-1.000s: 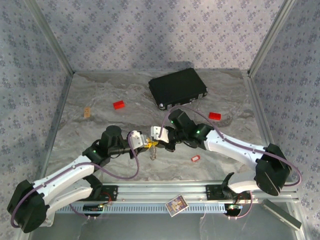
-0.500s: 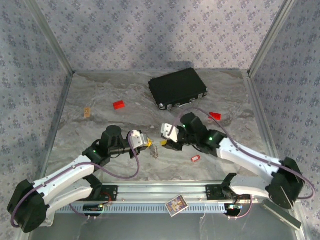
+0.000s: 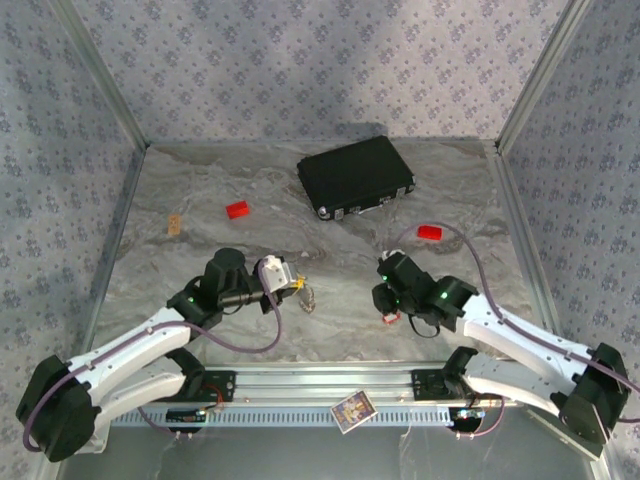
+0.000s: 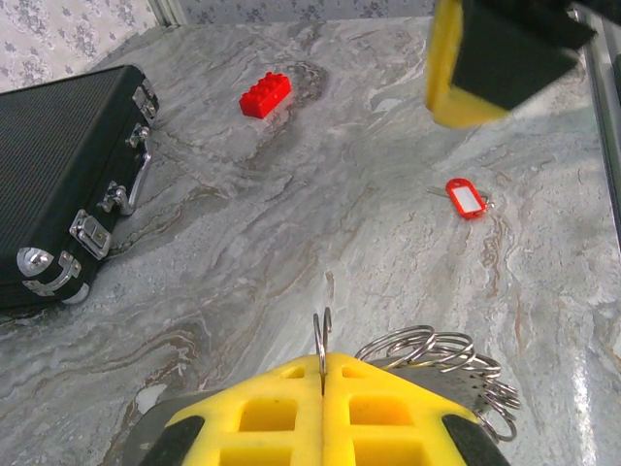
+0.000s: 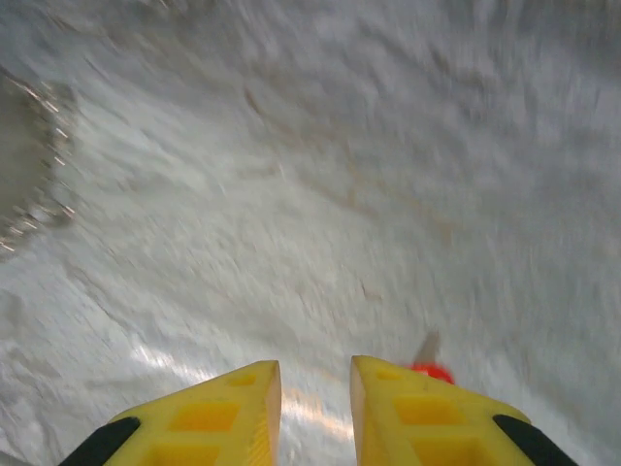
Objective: Put the keys on the keyring
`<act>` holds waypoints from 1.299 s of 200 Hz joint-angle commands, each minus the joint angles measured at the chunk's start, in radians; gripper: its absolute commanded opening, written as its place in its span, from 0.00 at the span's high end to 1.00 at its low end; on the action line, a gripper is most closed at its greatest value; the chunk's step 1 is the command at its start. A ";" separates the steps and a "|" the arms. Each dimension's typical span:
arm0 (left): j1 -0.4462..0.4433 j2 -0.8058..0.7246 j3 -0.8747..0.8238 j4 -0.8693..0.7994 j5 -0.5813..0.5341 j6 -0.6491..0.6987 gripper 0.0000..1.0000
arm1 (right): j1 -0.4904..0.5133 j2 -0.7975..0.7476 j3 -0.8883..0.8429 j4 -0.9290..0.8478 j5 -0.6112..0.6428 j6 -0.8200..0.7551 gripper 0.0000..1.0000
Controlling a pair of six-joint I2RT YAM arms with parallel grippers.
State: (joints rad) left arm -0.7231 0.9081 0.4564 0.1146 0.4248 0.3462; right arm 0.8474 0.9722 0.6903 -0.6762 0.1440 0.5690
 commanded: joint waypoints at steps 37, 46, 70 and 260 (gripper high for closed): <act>-0.011 0.004 0.056 0.024 -0.003 -0.046 1.00 | 0.050 0.231 0.026 -0.137 -0.076 0.068 0.68; -0.012 -0.001 0.056 0.020 -0.007 -0.049 1.00 | 0.051 0.270 0.041 -0.146 -0.064 0.068 0.68; -0.011 -0.011 0.053 0.020 -0.011 -0.049 1.00 | 0.052 0.358 0.084 -0.192 0.003 0.031 0.69; -0.013 -0.008 0.050 0.027 -0.002 -0.040 1.00 | 0.053 0.531 0.154 -0.186 0.041 -0.037 0.94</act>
State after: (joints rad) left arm -0.7288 0.9123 0.4686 0.1146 0.4107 0.3054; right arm 0.8940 1.5002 0.8108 -0.8204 0.1577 0.5495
